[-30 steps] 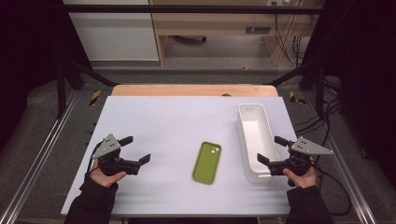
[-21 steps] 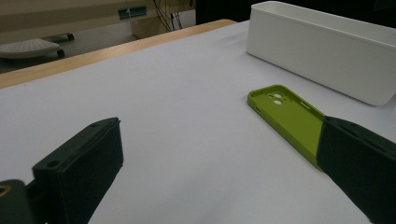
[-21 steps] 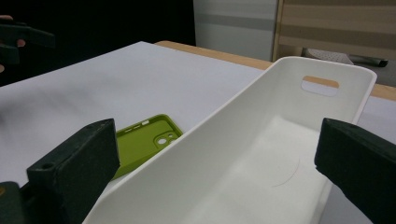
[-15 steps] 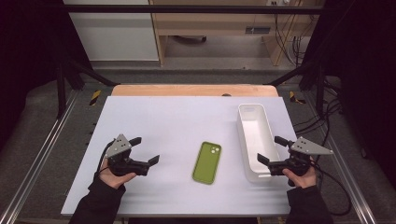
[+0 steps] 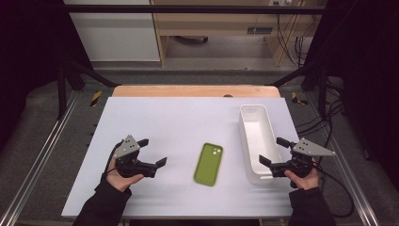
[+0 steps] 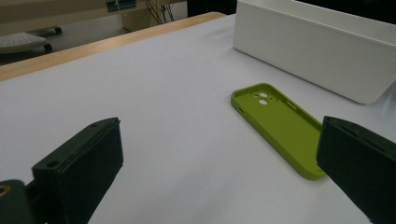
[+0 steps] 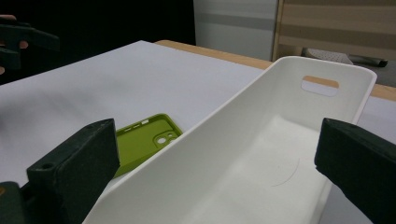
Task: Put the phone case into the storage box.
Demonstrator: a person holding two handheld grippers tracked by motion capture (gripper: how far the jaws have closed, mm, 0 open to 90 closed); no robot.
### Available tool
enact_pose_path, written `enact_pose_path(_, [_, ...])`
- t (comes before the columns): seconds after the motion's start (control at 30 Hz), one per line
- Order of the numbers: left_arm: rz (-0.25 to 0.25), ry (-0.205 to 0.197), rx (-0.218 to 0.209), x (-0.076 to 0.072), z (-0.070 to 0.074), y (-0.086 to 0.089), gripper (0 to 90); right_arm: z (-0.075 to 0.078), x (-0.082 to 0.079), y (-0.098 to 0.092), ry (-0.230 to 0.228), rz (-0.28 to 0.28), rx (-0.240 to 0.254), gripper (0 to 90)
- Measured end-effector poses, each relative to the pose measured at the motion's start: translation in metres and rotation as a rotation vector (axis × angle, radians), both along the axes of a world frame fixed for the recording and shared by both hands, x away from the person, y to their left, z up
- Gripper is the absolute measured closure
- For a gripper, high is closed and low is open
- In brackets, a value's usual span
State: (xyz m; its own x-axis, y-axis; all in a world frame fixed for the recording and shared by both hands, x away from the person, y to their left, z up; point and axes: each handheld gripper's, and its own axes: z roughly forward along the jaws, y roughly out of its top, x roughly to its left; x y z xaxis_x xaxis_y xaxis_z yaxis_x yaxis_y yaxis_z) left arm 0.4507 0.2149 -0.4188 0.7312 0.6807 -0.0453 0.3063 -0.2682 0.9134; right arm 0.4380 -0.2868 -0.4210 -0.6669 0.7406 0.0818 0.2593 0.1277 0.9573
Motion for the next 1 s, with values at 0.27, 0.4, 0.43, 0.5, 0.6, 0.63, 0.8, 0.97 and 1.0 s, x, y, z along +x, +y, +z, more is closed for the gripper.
enact_pose_path(0.27, [-0.013, 0.005, 0.004, 0.002, 0.003, -0.011, 0.5, 0.000, 0.000, 0.000, 0.000, -0.002, 0.000, 0.5])
enact_pose_path(0.4, [-0.024, 0.012, 0.015, 0.004, 0.004, -0.020, 0.5, 0.000, 0.000, 0.000, 0.000, -0.001, 0.000, 0.5])
enact_pose_path(0.43, [-0.024, 0.012, 0.015, 0.004, 0.004, -0.020, 0.5, 0.000, 0.000, 0.000, 0.000, -0.001, 0.000, 0.5])
enact_pose_path(0.5, [-0.025, 0.012, 0.018, 0.004, 0.005, -0.023, 0.5, 0.000, 0.000, 0.000, 0.001, -0.001, -0.001, 0.5])
enact_pose_path(0.6, [-0.030, 0.011, 0.018, 0.005, 0.006, -0.026, 0.5, 0.000, 0.000, 0.000, 0.002, -0.001, -0.001, 0.5])
enact_pose_path(0.63, [-0.032, 0.010, 0.018, 0.006, 0.007, -0.029, 0.5, 0.000, 0.000, 0.000, 0.002, -0.001, -0.001, 0.5])
enact_pose_path(0.8, [-0.036, 0.013, 0.018, 0.009, 0.009, -0.036, 0.5, 0.000, 0.000, 0.000, 0.000, -0.001, -0.001, 0.5])
enact_pose_path(0.97, [-0.039, 0.015, 0.019, 0.011, 0.011, -0.041, 0.5, 0.000, 0.000, 0.000, 0.001, -0.001, 0.000, 0.5])
enact_pose_path(1.0, [-0.040, 0.016, 0.022, 0.012, 0.011, -0.044, 0.5, 0.000, 0.000, 0.000, 0.002, 0.000, 0.000, 0.5])
